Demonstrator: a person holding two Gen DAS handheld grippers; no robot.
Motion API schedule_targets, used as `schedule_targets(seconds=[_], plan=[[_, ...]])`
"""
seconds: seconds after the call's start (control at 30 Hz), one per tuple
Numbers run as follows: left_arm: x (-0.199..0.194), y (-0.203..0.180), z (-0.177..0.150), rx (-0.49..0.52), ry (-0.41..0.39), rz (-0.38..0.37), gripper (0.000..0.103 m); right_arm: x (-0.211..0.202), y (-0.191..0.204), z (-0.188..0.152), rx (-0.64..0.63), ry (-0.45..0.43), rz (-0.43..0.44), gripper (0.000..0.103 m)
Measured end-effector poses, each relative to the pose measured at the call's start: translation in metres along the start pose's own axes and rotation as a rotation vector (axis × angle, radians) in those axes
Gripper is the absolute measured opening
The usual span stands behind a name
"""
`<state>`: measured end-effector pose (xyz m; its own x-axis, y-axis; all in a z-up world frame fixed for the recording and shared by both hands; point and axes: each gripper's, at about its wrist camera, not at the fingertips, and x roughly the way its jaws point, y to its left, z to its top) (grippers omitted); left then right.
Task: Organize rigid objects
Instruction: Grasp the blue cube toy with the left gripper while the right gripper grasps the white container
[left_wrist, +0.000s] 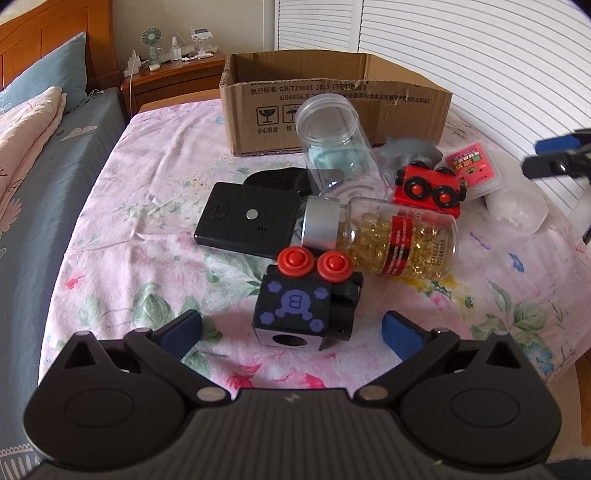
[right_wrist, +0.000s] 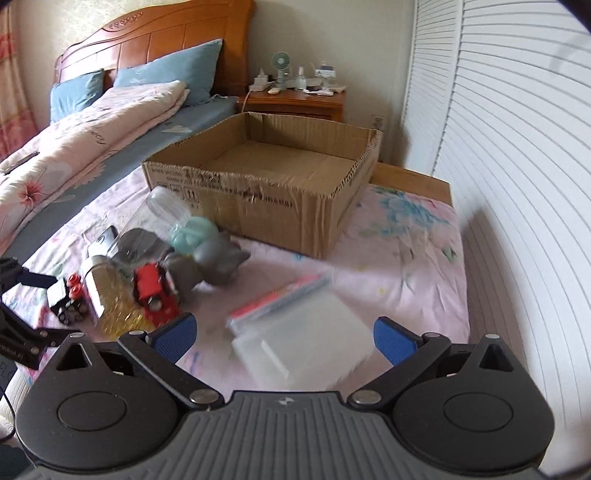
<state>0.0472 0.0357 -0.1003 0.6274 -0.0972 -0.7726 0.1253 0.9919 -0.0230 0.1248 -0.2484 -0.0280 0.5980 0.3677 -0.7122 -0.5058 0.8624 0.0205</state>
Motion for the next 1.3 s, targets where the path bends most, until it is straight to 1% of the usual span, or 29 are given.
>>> schedule_targets(seconds=[0.13,0.23,0.33,0.47,0.5,0.53,0.63,0.7,0.8,1.0,1.1,1.17,1.2,1.23,1.27,1.3], plan=[[0.0,0.0,0.0,-0.003,-0.007,0.003,0.103,0.028,-0.015,0.014,0.008,0.05,0.055,0.103],[0.0,0.0,-0.001,0.0,-0.011,0.001,0.103,0.041,-0.018,0.011,0.037,0.109,0.107,0.103],[-0.001,0.001,-0.003,0.004,-0.019,-0.003,0.103,0.034,-0.011,0.004,0.03,0.125,0.087,0.103],[-0.001,0.001,-0.004,0.011,-0.024,-0.009,0.103,0.021,0.005,-0.01,0.026,0.181,0.101,0.103],[-0.001,0.001,-0.004,0.013,-0.025,-0.01,0.103,0.02,0.011,-0.014,0.021,0.211,0.092,0.103],[-0.002,0.002,-0.004,0.014,-0.027,-0.012,0.103,0.019,0.017,-0.018,0.016,0.222,0.082,0.103],[-0.003,0.003,-0.006,0.021,-0.038,-0.016,0.103,0.02,0.036,-0.028,-0.004,0.245,0.01,0.103],[-0.003,0.003,-0.007,0.022,-0.042,-0.017,0.103,0.026,0.041,-0.032,0.001,0.269,-0.018,0.103],[-0.002,0.004,-0.006,0.023,-0.038,-0.019,0.103,0.035,0.042,-0.037,0.013,0.306,-0.038,0.103],[-0.002,0.004,-0.004,0.015,-0.034,-0.014,0.101,0.033,0.043,-0.04,0.01,0.277,-0.051,0.103],[-0.004,0.003,-0.003,0.025,-0.048,-0.02,0.091,0.033,0.043,-0.041,0.009,0.265,-0.052,0.103],[-0.006,0.002,-0.002,0.037,-0.053,-0.033,0.076,0.032,0.043,-0.043,0.008,0.252,-0.052,0.103],[-0.006,0.002,-0.001,0.048,-0.053,-0.041,0.073,0.032,0.043,-0.044,0.008,0.244,-0.052,0.103],[-0.007,0.001,0.0,0.056,-0.054,-0.049,0.066,0.031,0.043,-0.045,0.009,0.239,-0.052,0.103],[-0.007,0.0,0.001,0.062,-0.054,-0.054,0.063,0.031,0.043,-0.045,0.009,0.234,-0.053,0.103],[-0.007,-0.001,0.002,0.068,-0.053,-0.057,0.062,0.031,0.043,-0.046,0.01,0.229,-0.054,0.103]])
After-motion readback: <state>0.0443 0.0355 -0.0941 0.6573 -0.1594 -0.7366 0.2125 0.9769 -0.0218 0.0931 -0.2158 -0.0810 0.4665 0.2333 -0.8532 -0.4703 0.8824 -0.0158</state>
